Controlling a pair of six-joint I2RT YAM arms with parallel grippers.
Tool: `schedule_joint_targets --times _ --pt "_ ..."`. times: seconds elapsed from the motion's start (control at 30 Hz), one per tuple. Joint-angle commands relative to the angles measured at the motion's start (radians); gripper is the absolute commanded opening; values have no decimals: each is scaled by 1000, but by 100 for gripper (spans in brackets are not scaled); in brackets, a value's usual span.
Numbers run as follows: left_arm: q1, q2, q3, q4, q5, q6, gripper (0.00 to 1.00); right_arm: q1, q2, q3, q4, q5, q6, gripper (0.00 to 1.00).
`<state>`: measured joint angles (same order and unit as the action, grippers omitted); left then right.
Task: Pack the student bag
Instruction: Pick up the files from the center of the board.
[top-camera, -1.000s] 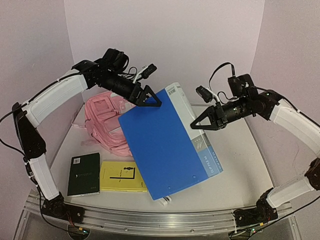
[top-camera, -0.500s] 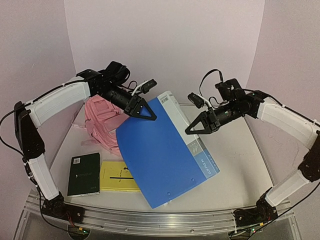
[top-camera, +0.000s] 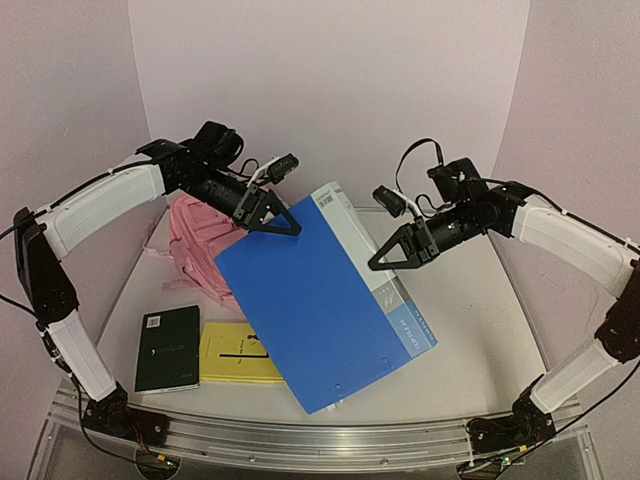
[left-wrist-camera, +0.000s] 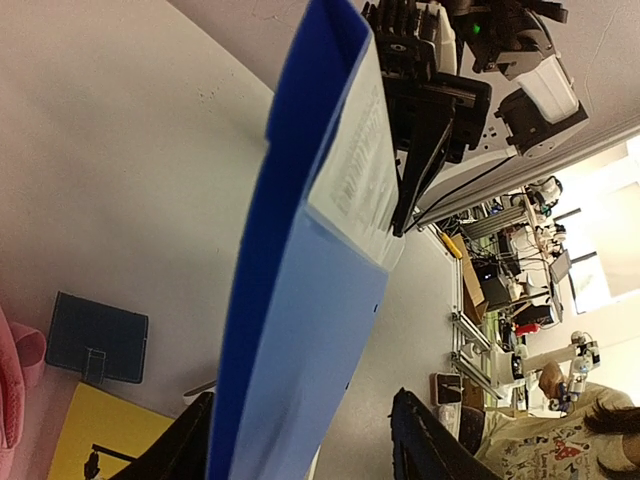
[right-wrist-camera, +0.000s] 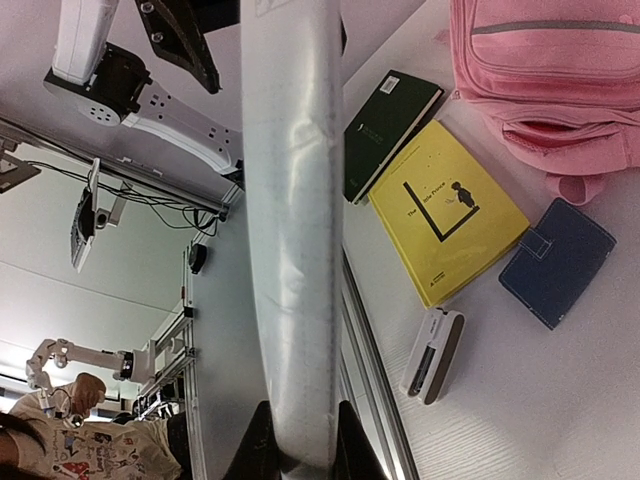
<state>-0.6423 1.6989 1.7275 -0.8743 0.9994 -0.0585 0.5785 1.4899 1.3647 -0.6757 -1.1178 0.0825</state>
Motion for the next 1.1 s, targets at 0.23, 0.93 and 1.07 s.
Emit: schedule_joint_targets --times 0.23,0.93,1.07 --pt "0 -11 25 -84 97 55 31 0 9 0 26 6 -3 0" --pt "66 -267 -295 528 -132 -406 0 -81 -75 -77 411 344 336 98" --pt "103 -320 -343 708 -166 -583 0 -134 -142 -194 574 381 469 98"
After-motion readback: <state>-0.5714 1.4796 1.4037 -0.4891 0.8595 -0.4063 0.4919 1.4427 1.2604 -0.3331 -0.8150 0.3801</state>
